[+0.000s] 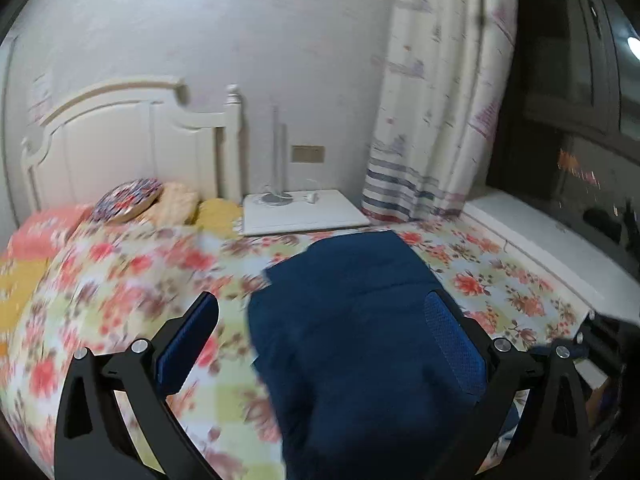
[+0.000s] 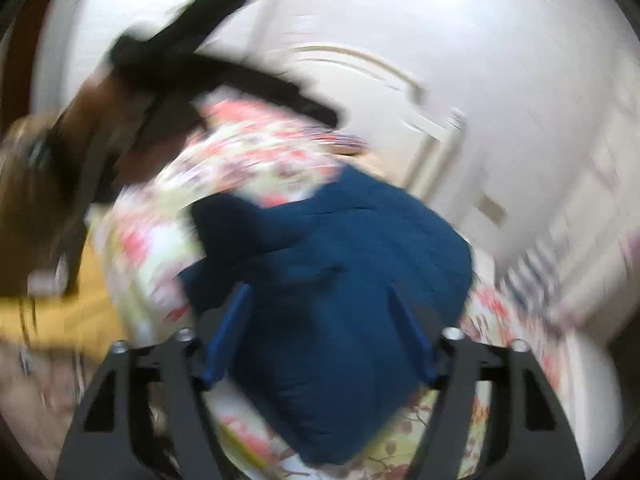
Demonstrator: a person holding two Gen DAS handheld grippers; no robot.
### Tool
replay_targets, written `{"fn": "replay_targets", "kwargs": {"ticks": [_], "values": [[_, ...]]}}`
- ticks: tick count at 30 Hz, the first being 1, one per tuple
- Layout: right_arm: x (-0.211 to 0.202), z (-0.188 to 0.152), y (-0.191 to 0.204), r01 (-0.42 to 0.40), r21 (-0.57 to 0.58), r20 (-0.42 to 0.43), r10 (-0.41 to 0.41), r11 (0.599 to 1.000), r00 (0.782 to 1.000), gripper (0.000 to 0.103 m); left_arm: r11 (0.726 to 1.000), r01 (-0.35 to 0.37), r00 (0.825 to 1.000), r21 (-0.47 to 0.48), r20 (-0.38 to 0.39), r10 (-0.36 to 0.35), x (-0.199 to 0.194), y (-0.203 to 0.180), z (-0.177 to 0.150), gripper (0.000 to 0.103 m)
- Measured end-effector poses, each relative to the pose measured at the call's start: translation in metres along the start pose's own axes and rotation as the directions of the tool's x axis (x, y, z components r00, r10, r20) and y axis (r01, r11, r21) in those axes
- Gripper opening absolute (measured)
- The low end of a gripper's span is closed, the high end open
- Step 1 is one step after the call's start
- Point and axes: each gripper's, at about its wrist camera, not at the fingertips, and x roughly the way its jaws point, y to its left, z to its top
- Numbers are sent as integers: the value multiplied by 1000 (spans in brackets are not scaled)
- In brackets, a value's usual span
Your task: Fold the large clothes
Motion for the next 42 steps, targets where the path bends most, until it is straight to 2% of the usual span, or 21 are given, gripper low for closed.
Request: {"fn": "replay_targets", "kwargs": {"ticks": [3,6,8,9,12,14,16,20,22,23,25,26,28,30,32,34,35,37,38,40,42], "values": [[19,8,-2,-35,60,-31,37,998,999,65,996,-26,999,88,-39,29,34,-22,10,99],[32,-2,9,-89,27,-104,91,996,990,65,986,-103,985,131,-126,120,74,-21,-2,99],[50,-19,36,-143,-40,-187,133,989,973,67,991,-111,968,76,-218,125,91,-6,-29,99],[57,-31,47,-150,-98,-229,125,984,965,77,995,-93,966,45,-239,101,92,-1,-42,99],[71,-66,78,-45,-312,-241,-33,949,970,80,993,-28,976,-119,-220,1,79,16,-84,99],[75,-75,85,-32,-354,-225,-52,935,973,83,979,-6,977,-201,-209,-37,75,21,-104,99],[76,-75,86,-62,-343,-224,-18,937,974,90,967,-9,981,-253,-192,-41,76,24,-118,99],[65,-63,72,-146,-240,-227,91,960,970,88,966,-8,975,-258,-215,-49,82,27,-120,99],[49,-41,49,-201,-104,-187,179,974,966,64,970,-23,976,-243,-216,-31,81,24,-120,99],[41,-32,35,-206,-29,-138,200,978,970,61,969,-28,977,-244,-213,-26,81,23,-121,99],[34,-21,12,-138,60,-64,142,989,988,61,967,-28,978,-254,-208,-26,78,24,-124,99],[38,-22,6,-117,75,-67,122,990,990,61,965,-24,978,-261,-207,-32,78,25,-126,99],[68,-37,7,-116,52,-165,123,992,979,62,962,-15,977,-274,-210,-45,79,26,-126,99],[74,-50,9,-129,49,-140,134,990,981,65,962,-14,974,-272,-220,-48,81,27,-126,99],[73,-42,4,-162,63,-179,171,985,969,65,963,-18,975,-269,-217,-43,81,27,-127,99],[72,-29,1,-173,6,-197,171,985,965,58,961,-21,977,-276,-211,-39,80,27,-128,99],[71,-16,-6,-146,-8,-180,142,989,973,57,961,-22,978,-276,-207,-37,80,27,-128,99],[81,16,-23,-88,29,-132,91,996,987,49,962,-27,981,-270,-194,-27,79,26,-129,99],[90,27,-29,-90,45,-114,94,995,989,48,962,-29,982,-270,-189,-23,78,26,-130,99],[114,55,-41,-128,84,-92,135,988,986,48,962,-34,983,-272,-182,-16,76,25,-131,99],[156,82,-36,-191,101,-154,205,976,967,49,961,-35,984,-273,-180,-15,75,24,-132,99]]}}
